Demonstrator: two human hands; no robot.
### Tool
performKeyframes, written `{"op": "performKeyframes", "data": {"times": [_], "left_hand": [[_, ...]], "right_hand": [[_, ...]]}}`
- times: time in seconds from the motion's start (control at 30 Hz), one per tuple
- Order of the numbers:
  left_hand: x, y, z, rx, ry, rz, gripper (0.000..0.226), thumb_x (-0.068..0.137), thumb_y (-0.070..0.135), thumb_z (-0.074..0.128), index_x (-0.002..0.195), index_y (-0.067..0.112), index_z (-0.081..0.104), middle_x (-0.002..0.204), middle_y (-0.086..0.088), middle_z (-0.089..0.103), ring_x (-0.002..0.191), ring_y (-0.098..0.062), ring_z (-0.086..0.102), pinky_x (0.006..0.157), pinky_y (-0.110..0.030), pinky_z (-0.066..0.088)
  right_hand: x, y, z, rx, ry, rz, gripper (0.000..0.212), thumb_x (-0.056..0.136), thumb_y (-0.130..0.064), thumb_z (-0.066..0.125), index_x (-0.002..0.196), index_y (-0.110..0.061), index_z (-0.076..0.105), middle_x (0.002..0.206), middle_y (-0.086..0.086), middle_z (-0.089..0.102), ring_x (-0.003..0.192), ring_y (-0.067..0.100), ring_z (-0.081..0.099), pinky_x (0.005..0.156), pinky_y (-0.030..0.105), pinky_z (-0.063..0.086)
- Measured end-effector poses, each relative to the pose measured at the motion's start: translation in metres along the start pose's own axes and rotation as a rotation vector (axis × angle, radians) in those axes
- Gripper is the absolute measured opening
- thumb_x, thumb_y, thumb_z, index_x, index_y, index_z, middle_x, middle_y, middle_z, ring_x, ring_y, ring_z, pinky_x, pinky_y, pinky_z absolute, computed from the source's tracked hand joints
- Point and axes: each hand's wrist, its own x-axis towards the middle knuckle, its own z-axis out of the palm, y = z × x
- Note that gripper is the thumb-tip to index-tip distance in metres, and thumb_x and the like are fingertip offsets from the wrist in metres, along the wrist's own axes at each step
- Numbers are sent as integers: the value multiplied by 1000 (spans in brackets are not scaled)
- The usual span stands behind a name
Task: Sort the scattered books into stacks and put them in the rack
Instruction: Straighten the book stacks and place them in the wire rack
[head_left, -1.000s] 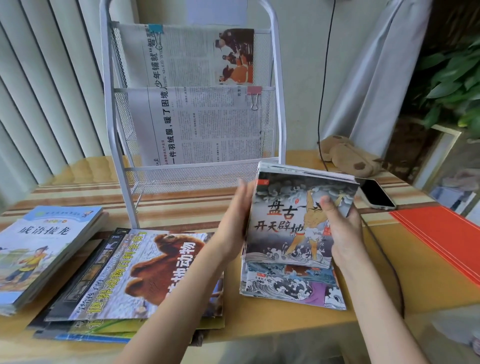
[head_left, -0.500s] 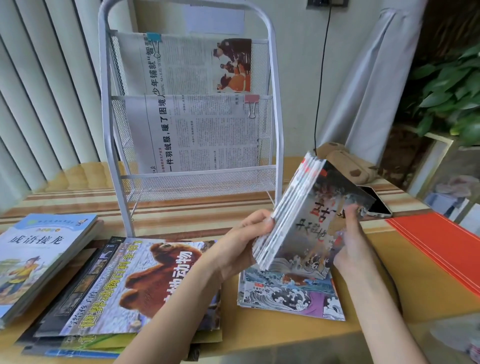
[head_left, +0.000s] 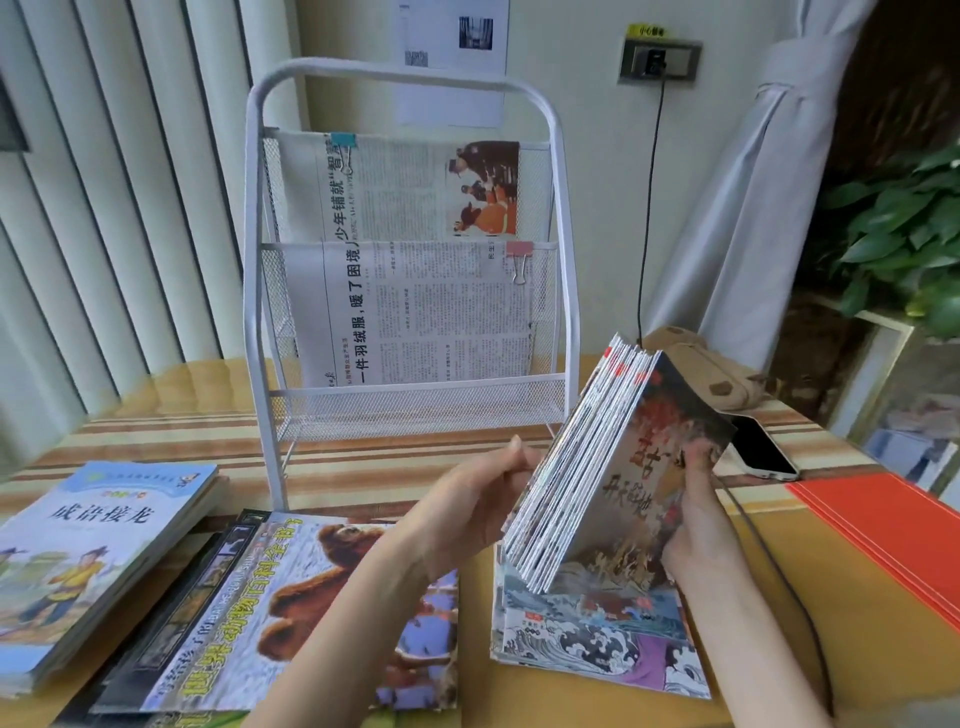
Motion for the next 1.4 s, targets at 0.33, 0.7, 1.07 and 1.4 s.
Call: {"op": "performKeyframes", "data": {"times": [0.33, 0.7, 1.07, 1.4], "left_hand": [[-32, 108, -4, 745, 737, 737, 64, 66, 53, 76, 101, 6, 51, 89, -9, 64, 81, -32, 62, 70, -50, 53], [36, 291, -153, 1065, 942, 852, 51, 68, 44, 79, 107, 17, 60, 92, 12, 66, 94, -13, 65, 84, -31, 53], [49, 231, -230, 1507, 970, 614, 131, 45, 73, 73, 149, 22, 15, 155, 0, -10, 143, -20, -7, 117, -43, 8], [45, 228, -230, 1910, 927, 668, 63, 99, 49, 20, 153, 20, 11, 160, -1, 14, 148, -14, -4, 119, -42, -9]], "right_hand": [[-19, -63, 147, -203, -233, -450, 13, 76, -40, 64, 84, -35, 54, 69, -31, 64, 73, -17, 52, 79, 17, 37], [91, -144, 340, -431, -512, -924, 29, 77, -32, 72, 102, -26, 57, 100, -18, 63, 88, -17, 56, 75, 2, 41], [164, -81, 331, -1277, -518, -606, 68, 60, -78, 57, 80, -13, 57, 66, -4, 60, 59, 10, 56, 54, 23, 43], [120, -70, 300, -1633, -90, -952, 78, 79, -79, 5, 53, -16, 44, 53, -1, 49, 49, 16, 49, 53, 23, 38]]}}
